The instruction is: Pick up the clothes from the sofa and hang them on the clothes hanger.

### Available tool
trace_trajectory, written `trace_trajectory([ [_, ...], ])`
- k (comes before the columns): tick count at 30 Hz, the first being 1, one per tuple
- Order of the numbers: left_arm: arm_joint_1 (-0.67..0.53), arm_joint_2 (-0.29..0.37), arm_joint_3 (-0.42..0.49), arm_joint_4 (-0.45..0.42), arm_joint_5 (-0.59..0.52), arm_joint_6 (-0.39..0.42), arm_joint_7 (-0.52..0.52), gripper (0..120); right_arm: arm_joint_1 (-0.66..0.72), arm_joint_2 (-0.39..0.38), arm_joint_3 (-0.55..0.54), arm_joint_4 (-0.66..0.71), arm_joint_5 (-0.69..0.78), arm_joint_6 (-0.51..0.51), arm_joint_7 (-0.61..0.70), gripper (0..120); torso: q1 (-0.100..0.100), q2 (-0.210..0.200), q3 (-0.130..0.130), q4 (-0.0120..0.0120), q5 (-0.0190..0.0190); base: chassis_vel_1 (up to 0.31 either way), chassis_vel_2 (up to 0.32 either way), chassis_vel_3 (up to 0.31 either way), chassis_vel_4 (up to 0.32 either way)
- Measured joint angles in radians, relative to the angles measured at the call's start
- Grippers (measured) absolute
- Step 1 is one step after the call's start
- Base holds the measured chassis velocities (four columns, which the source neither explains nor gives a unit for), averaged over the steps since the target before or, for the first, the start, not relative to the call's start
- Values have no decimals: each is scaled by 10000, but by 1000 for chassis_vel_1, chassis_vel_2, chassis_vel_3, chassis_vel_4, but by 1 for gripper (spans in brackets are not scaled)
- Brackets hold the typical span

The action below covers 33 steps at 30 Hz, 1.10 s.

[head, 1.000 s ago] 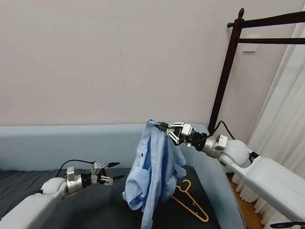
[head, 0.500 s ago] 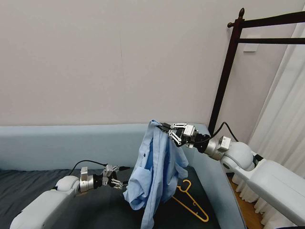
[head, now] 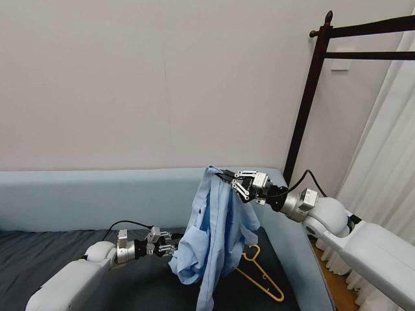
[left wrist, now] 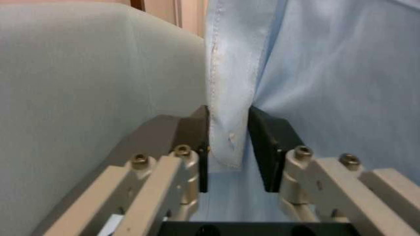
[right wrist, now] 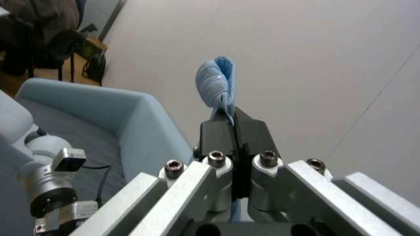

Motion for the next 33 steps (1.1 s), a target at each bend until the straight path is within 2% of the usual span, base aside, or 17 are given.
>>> trace_trajectory([
  [2, -32, -14, 55, 23, 3, -33, -99, 11, -74, -39, 41, 6, 5, 3, -3, 0, 0, 0, 0, 1, 0, 0, 0, 0, 0],
  [7, -42, 48, 70, 53, -11, -119, -226, 0, -304, -103, 144, 6, 9, 30, -29, 0, 0, 0, 0, 1, -1, 0, 0, 0, 0],
  [15, 34, 304, 17, -233, -232, -296, -654, 0, -732, -117, 346, -163, -135, 134, -108, 0, 0, 0, 0, 2, -3, 0, 0, 0, 0],
  [25, 535, 1294, -778, -1697, -449, -481, -1989, 0, -1747, 134, 1022, -1295, -760, 360, 109, 0, 0, 0, 0, 3, -3, 0, 0, 0, 0],
  [29, 929, 1976, -1419, -3180, -219, -139, -4351, 0, -1950, 380, 1163, -1839, -888, -85, 1284, 0, 0, 0, 0, -1, 0, 0, 0, 0, 0],
  [30, 929, 1976, -1419, -3180, -219, -139, -4351, 0, -1950, 380, 1163, -1839, -888, -85, 1284, 0, 0, 0, 0, -1, 0, 0, 0, 0, 0],
  [32, 1086, 2439, -1660, -4332, -14, 419, -5980, 0, -1833, 593, 1019, -1991, -750, -529, 2259, 0, 0, 0, 0, -1, -1, 0, 0, 0, 0],
  [33, 1105, 2734, -1738, -5196, 15, 843, -6905, 0, -1458, 833, 716, -2098, -532, -842, 3062, 0, 0, 0, 0, 1, 3, 0, 0, 0, 0],
])
